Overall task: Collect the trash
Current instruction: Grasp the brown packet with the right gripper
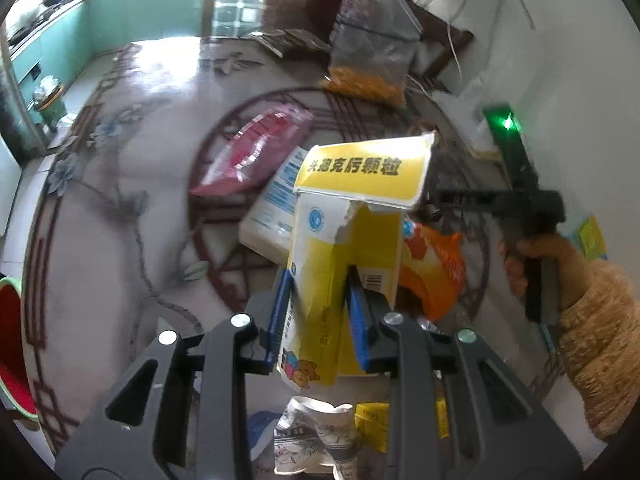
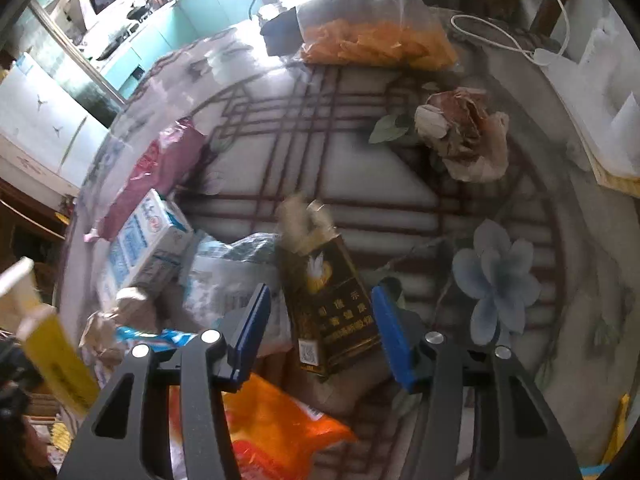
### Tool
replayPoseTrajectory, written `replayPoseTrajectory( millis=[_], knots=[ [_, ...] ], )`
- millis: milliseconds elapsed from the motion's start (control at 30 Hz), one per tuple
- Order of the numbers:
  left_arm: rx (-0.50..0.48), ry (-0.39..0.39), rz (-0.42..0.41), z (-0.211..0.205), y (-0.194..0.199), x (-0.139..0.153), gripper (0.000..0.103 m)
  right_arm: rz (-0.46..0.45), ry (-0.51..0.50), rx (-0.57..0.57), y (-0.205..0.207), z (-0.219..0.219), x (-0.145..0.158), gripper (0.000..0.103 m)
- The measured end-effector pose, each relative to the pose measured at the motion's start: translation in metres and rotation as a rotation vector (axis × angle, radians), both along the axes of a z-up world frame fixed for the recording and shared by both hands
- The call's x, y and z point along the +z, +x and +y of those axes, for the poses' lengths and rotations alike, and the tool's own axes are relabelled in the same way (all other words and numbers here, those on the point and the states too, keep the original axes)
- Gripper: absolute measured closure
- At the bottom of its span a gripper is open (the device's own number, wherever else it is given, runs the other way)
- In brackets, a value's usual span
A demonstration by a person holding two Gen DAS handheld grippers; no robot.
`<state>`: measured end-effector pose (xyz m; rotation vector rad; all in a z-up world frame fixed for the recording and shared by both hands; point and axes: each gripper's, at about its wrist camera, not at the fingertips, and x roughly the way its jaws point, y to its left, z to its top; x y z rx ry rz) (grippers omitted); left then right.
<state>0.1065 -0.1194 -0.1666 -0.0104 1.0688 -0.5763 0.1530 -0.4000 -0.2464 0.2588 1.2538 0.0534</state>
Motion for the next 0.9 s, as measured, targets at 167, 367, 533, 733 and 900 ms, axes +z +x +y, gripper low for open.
replayPoseTrajectory(
  millis=[167,367,533,733,900],
  knots=[
    [0.046,-0.002,-0.016,0.01,-0.001,0.01,0.075,0.023,-0.051,-0.003,-0.004,0.001,-0.009,0.077],
    [0.105,-0.014,-0.034,0.031,-0.005,0.021,0.075,-0.054,-0.036,-0.041,-0.031,-0.001,0.019,0.079],
    [0.159,-0.011,-0.061,0.048,-0.013,0.035,0.074,-0.154,-0.011,-0.054,-0.063,0.012,0.062,0.079],
    [0.236,-0.014,-0.145,0.071,-0.03,0.065,0.074,-0.314,-0.054,-0.025,-0.096,0.059,0.124,0.079],
    [0.274,0.011,-0.206,0.084,-0.042,0.088,0.074,-0.397,-0.043,0.026,-0.107,0.107,0.152,0.079]
  ],
)
